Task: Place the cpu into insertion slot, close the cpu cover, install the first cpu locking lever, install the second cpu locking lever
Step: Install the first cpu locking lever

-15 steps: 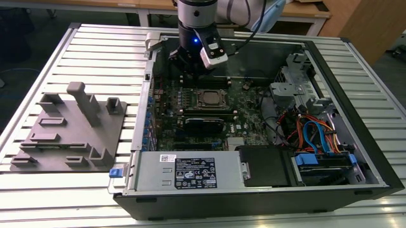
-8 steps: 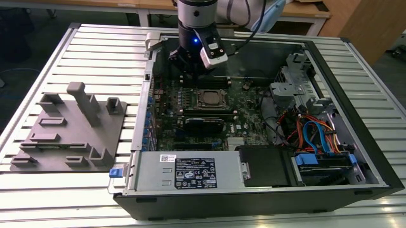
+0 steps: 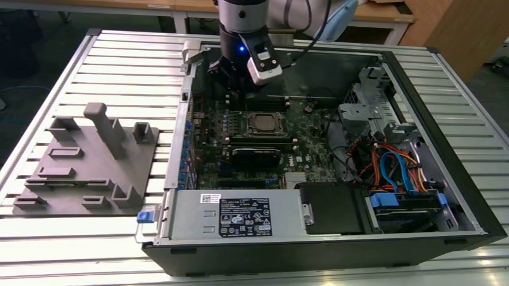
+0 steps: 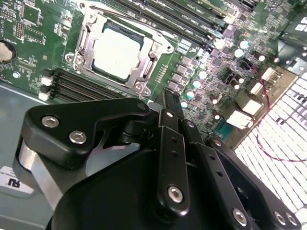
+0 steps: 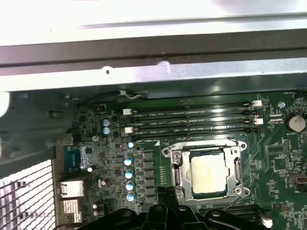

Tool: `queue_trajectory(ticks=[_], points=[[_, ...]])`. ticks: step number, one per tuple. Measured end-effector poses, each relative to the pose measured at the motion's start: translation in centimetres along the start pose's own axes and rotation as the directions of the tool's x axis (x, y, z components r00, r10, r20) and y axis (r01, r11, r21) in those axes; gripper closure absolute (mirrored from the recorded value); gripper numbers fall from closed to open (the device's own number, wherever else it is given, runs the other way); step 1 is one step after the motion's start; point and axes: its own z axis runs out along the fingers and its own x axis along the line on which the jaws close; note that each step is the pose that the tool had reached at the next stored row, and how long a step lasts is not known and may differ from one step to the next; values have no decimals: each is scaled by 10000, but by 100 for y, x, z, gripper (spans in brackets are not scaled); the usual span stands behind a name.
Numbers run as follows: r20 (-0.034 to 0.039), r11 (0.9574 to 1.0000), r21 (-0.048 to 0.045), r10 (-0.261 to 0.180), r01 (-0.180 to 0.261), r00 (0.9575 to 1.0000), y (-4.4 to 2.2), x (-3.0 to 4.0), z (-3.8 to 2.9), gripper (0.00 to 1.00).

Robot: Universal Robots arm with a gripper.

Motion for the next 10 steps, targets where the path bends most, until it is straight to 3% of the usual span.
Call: queue_trajectory(ticks=[4, 10], points=[[-1, 10000, -1, 0, 0, 10000, 18, 45, -13, 90], [-4, 10000, -35, 2, -2, 10000, 83, 53, -3, 90]])
